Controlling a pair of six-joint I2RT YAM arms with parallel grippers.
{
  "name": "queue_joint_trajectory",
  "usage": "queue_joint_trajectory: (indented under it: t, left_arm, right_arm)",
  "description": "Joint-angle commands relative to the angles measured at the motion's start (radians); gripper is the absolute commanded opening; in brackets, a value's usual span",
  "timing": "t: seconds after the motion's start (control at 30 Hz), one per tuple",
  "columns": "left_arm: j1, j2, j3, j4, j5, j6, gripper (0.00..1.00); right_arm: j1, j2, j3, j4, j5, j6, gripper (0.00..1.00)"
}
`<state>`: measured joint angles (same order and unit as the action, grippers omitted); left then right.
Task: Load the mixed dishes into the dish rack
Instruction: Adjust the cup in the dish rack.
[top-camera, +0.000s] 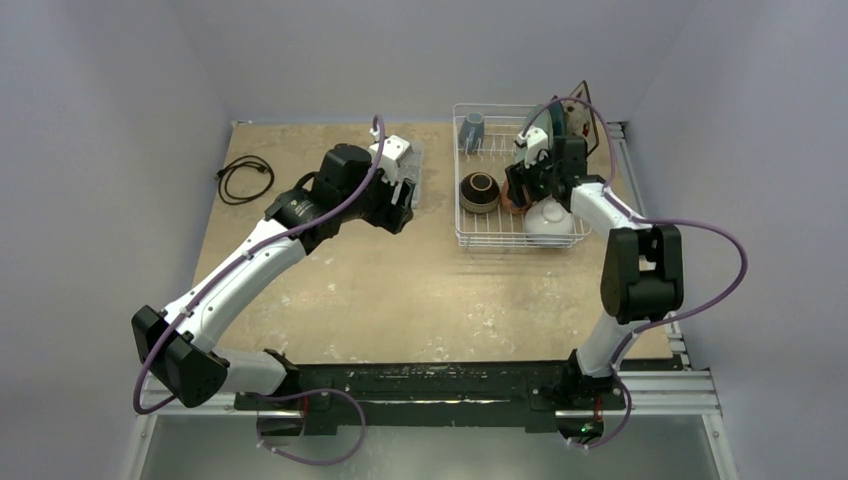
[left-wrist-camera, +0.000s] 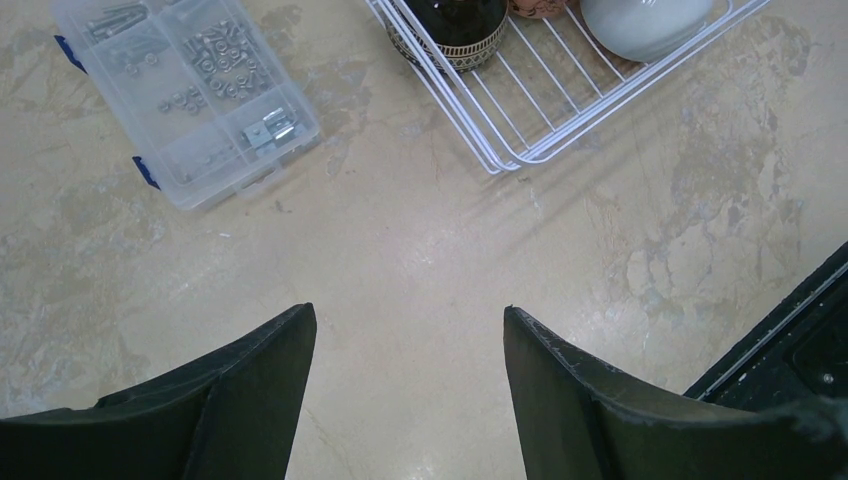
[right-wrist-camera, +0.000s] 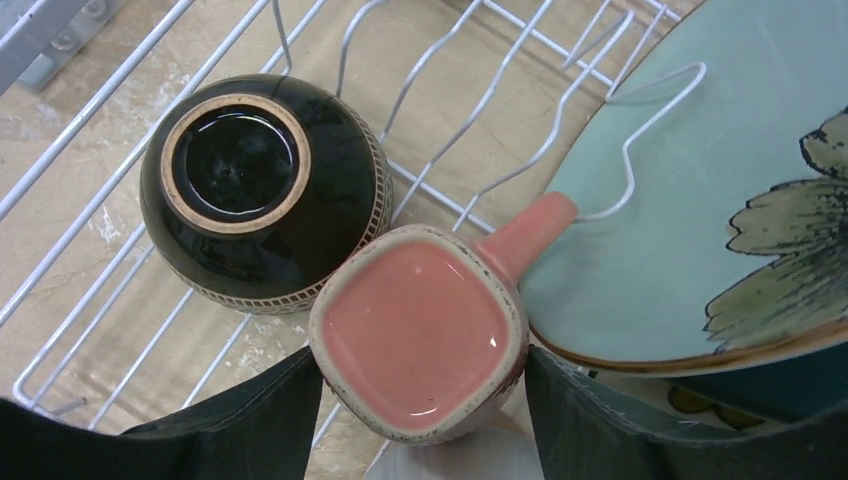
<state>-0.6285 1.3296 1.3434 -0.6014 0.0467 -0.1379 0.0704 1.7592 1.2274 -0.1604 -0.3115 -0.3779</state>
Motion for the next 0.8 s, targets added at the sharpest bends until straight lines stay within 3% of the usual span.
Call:
queue_joint_trajectory:
  t: [0.0,0.03,0.07,0.1,0.3,0.4,0.47,0.5,0.77]
  left_arm:
    - [0.003,0.001,0.030,0.021,0.023,-0.006,0.68]
    - [0.003,0.001,0.030,0.021,0.026,-0.006,0.68]
    - [0.003,0.000,0.030,0.021,0.028,-0.007,0.68]
    - [0.003,-0.001,0.029,0.020,0.030,-0.008,0.68]
    - [0.003,-0.002,0.030,0.021,0.039,-0.011,0.68]
    - [0.003,-0.003,0.030,0.020,0.045,-0.014,0.68]
    - [0.003,-0.007,0.031,0.020,0.052,-0.019,0.68]
    - [0.003,-0.009,0.030,0.020,0.056,-0.020,0.68]
    - [0.003,-0.019,0.028,0.022,0.065,-0.022,0.67]
  right_arm:
    - [-0.016,-0.077,0.009,0.059,0.109,0.036,0.71]
    - [-0.015,-0.083,0.008,0.050,0.111,0.041,0.79]
    - [-0.014,-0.089,0.006,0.040,0.116,0.047,0.93]
    - [-0.014,-0.097,0.007,0.029,0.122,0.055,0.98]
    - [0.012,-0.190,0.007,-0.051,0.225,0.163,0.99]
    - [0.014,-0.239,0.018,-0.108,0.358,0.326,0.99]
    - [0.013,-0.271,0.025,-0.250,0.534,0.602,0.99]
    - [0.013,-0.281,0.008,-0.265,0.534,0.635,0.99]
    - [0.012,-0.364,-0.180,-0.194,0.540,0.592,0.97]
